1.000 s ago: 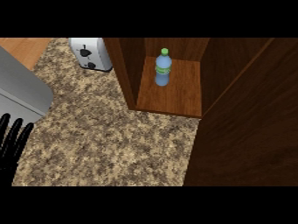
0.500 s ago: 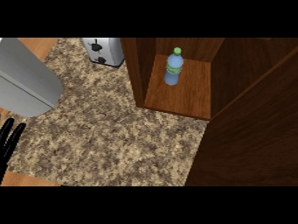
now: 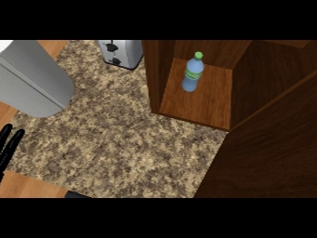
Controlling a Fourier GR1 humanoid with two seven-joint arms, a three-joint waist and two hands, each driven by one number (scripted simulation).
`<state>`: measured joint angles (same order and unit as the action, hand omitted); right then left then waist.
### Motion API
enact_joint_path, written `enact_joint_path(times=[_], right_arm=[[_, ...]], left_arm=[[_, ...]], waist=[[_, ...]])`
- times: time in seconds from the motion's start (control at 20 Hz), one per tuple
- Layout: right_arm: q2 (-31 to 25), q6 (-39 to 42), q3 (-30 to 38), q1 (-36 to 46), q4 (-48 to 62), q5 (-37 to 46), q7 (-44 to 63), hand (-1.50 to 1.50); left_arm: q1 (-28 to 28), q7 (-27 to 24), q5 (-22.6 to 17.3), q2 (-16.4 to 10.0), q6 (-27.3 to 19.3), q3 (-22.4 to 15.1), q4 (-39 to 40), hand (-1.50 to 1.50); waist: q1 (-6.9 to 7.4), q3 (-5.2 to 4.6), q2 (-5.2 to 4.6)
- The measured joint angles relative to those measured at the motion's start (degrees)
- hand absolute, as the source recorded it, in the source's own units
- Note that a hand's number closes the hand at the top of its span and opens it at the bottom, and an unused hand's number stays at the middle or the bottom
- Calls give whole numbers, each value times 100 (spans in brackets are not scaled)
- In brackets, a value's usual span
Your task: Pick up the bottled water, place it into the cabinet and close the cabinet
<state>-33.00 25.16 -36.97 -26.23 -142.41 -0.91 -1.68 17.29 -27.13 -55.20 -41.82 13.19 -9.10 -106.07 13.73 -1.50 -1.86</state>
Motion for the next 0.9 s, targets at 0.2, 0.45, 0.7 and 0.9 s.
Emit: enact_joint_path(times=[0.2, 0.45, 0.7, 0.9], right_arm=[[-29, 76, 2, 241, 0, -26, 137, 150], [-124, 223, 31, 506, -2, -50, 236, 150], [-123, 293, 65, 647, 8, -71, 303, 150], [-44, 295, 66, 645, 32, -100, 329, 150]], left_arm=[[-9, 2, -40, -40, 55, 68, 50, -150], [-30, 33, -83, -111, 134, 130, 94, -150], [-25, 34, -134, -139, 215, 173, 123, -150], [-54, 38, -175, -158, 240, 223, 134, -150]], waist=[[-4, -10, 8], [12, -26, 4], [0, -32, -7], [3, -34, -56]])
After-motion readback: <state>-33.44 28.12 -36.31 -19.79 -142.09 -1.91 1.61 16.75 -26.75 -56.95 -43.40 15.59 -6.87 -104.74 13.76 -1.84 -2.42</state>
